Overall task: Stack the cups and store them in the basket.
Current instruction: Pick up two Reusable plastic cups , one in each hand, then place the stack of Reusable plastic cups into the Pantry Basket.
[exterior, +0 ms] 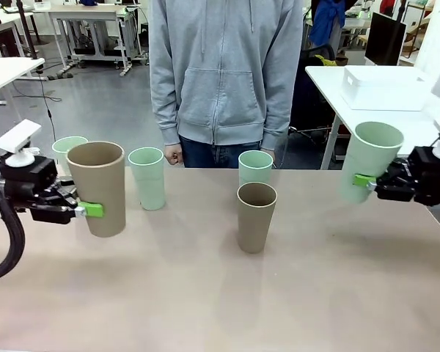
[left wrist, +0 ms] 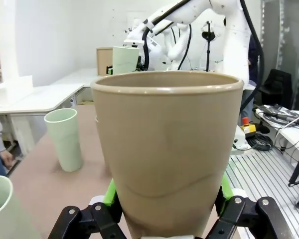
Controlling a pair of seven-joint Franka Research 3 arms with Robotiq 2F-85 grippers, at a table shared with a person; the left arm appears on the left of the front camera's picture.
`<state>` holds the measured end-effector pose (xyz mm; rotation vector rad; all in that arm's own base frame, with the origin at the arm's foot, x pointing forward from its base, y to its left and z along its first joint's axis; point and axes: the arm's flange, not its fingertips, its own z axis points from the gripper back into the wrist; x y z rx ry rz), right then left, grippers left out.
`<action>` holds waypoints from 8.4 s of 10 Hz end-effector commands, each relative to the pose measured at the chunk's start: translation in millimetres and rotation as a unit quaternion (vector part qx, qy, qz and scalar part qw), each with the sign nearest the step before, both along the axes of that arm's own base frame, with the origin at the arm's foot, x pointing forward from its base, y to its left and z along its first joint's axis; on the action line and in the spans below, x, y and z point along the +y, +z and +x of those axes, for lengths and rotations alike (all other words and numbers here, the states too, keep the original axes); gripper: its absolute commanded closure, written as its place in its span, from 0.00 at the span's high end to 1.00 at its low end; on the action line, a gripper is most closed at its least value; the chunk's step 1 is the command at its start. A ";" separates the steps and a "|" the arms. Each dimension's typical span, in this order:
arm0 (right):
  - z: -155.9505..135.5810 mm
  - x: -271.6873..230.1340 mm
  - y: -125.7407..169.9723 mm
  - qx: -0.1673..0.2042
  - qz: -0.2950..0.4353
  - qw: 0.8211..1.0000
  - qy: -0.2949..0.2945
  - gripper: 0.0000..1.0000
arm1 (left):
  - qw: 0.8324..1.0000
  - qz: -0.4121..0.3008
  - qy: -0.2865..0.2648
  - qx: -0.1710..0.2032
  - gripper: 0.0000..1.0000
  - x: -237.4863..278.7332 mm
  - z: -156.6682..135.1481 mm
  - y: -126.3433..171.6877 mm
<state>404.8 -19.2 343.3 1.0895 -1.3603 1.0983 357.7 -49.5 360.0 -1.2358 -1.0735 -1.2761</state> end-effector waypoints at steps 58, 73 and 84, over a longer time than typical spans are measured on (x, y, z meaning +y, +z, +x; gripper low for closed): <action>-23.2 42.8 -36.9 0.043 -0.002 0.998 0.037 0.84 | 0.998 -0.043 0.037 0.023 0.85 30.0 4.4 -22.0; -23.2 42.8 -36.9 0.043 -0.002 0.998 0.037 0.84 | 0.998 -0.043 0.037 0.023 0.85 30.0 4.4 -22.0; -23.2 42.8 -36.9 0.043 -0.002 0.998 0.037 0.84 | 0.998 -0.043 0.037 0.023 0.85 30.0 4.4 -22.0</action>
